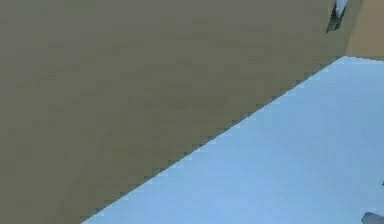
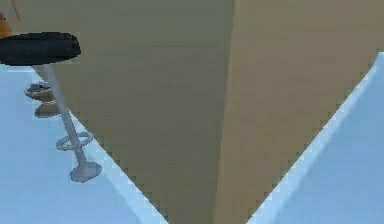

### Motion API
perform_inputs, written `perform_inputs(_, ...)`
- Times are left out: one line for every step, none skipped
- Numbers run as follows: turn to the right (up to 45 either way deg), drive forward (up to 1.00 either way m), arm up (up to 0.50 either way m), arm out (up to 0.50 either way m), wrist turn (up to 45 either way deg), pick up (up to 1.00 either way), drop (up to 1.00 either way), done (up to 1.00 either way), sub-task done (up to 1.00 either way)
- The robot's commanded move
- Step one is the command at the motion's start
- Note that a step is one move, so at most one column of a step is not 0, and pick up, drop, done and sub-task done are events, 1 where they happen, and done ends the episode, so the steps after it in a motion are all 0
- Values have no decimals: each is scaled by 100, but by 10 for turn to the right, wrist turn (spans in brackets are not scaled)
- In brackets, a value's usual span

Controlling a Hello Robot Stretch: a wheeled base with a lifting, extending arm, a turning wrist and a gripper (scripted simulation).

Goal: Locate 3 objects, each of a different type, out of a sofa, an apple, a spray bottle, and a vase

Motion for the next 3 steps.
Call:
perform_inputs(120,0,0,0,0,0,0,0,0)
perform_inputs(0,100,0,0,0,0,0,0,0)
perform_inputs(90,0,0,0,0,0,0,0,0)
